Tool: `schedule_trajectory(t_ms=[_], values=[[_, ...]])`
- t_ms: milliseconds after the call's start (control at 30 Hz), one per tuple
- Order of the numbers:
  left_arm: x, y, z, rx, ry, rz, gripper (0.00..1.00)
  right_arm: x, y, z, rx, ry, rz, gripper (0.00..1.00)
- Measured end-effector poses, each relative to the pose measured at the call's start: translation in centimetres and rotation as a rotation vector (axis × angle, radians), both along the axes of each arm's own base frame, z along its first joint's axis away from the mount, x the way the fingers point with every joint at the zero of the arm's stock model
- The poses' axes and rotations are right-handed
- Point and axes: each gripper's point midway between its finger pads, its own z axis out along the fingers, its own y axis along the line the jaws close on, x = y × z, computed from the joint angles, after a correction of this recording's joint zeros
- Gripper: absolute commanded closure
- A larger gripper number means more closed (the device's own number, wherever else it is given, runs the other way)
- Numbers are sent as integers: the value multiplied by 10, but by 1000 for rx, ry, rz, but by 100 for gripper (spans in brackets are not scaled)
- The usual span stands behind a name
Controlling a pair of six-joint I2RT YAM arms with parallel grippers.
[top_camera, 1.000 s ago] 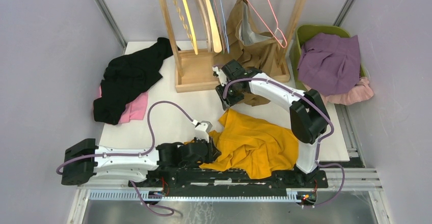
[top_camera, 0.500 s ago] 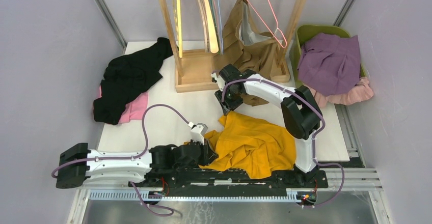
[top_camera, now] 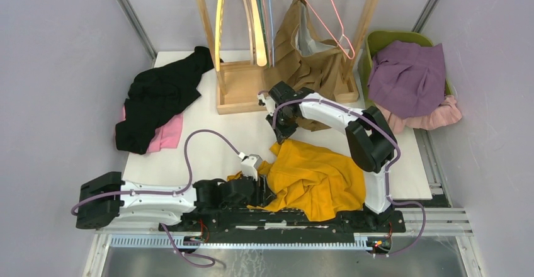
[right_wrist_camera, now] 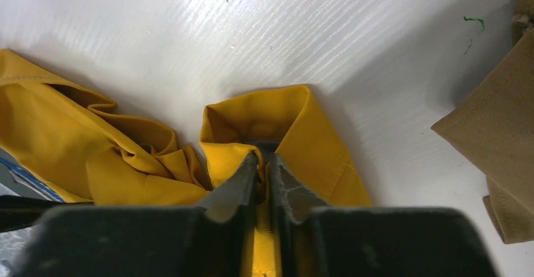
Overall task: Place the skirt on the hanger
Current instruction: Flatten out the skirt at the center of the board.
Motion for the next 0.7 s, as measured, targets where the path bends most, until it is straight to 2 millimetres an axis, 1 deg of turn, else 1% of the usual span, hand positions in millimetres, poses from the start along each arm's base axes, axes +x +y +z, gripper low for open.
schedule_trajectory(t_ms=[67,133,167,233,267,400,467,500,600,633,667,700], values=[[1,-1,-4,11,2,1,58,-1,-1,-1,-8,0,-1,98],[1,-3,-10,30,5,2,72,-2,-3,-2,-18,-1,-2,99],[1,-3,-11,37,6,3,80,-2,-4,-3,-23,-2,-4,99],[4,-4,-13,48,8,11,92,-1,-7,2,-29,-13,-10,99],[7,-5,-14,51,8,17,95,0,-8,6,-29,-24,-14,99],[24,-4,-6,53,-5,56,97,5,-13,32,-17,-89,-36,99],[38,-3,4,60,-19,79,97,12,-16,52,-8,-132,-59,99],[46,-3,11,61,-29,91,97,16,-16,59,-1,-148,-68,99],[80,-1,46,52,-75,142,97,37,-17,89,26,-222,-117,99],[90,-4,68,41,-102,138,97,45,-16,100,37,-251,-136,99],[105,3,74,38,-113,183,97,53,-16,112,51,-278,-153,99],[120,8,90,43,-131,207,97,60,-16,124,62,-303,-168,99]])
